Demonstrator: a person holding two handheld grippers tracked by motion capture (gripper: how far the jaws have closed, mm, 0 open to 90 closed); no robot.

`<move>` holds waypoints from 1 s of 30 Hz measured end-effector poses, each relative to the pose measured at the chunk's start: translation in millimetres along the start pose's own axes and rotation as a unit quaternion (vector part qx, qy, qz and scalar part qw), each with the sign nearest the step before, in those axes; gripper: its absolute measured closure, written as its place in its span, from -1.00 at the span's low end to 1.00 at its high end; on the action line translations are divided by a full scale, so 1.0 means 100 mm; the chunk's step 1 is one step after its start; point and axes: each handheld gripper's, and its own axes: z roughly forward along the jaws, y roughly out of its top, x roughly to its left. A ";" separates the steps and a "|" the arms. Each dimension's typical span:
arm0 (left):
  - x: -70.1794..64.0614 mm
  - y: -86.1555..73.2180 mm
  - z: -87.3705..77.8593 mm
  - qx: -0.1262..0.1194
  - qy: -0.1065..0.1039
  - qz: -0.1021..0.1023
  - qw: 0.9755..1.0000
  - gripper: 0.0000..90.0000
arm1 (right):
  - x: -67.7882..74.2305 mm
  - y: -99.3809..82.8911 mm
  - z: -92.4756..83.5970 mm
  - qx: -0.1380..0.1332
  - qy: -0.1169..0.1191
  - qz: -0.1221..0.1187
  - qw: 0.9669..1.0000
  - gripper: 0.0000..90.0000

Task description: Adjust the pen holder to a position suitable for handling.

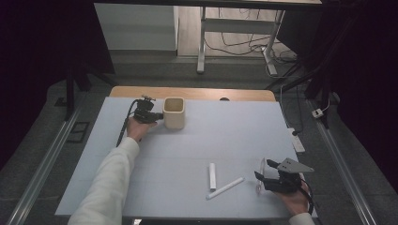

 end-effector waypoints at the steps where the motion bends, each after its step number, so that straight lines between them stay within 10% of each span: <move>1: -0.01 0.01 0.01 0.000 -0.001 0.001 1.000 0.98 | 0.00 0.00 0.00 0.000 0.000 0.000 1.000 -0.37; 30: -0.57 0.24 0.36 0.019 -0.033 0.049 0.998 0.98 | 0.00 0.00 -0.01 0.001 -0.001 -0.002 1.000 -0.36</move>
